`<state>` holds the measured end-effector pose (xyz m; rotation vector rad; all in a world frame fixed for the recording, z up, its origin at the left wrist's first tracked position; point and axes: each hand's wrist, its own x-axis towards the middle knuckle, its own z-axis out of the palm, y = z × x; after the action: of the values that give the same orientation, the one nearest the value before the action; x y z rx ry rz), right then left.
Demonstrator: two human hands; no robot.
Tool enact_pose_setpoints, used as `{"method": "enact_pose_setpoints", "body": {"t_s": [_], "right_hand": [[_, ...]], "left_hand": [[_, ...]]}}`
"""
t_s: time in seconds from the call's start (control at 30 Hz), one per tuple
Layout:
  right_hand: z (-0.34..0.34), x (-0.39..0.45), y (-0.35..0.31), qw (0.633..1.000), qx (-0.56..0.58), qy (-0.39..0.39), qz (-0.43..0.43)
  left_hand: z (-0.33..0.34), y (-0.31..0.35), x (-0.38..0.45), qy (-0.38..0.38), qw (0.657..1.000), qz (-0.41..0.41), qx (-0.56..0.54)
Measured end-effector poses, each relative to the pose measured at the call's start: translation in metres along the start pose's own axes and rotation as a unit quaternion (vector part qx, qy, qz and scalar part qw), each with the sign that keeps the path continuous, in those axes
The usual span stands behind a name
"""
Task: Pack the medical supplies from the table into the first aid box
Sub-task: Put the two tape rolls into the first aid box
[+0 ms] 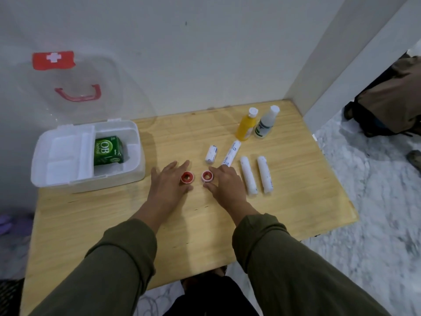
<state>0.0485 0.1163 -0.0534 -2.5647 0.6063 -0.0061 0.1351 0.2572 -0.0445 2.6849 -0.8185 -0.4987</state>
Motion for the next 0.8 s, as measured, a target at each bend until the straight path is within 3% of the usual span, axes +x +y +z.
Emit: {"method": "enact_pose_setpoints", "body": {"t_s": [0.37, 0.8], "right_hand": [[-0.008, 0.013, -0.005, 0.999, 0.045, 0.007, -0.008], [-0.069, 0.058, -0.056, 0.994, 0.032, 0.025, -0.101]], "left_hand": [[0.001, -0.006, 0.014, 0.063, 0.995, 0.051, -0.066], [-0.083, 0.0, 0.01, 0.185, 0.981, 0.027, -0.046]]}}
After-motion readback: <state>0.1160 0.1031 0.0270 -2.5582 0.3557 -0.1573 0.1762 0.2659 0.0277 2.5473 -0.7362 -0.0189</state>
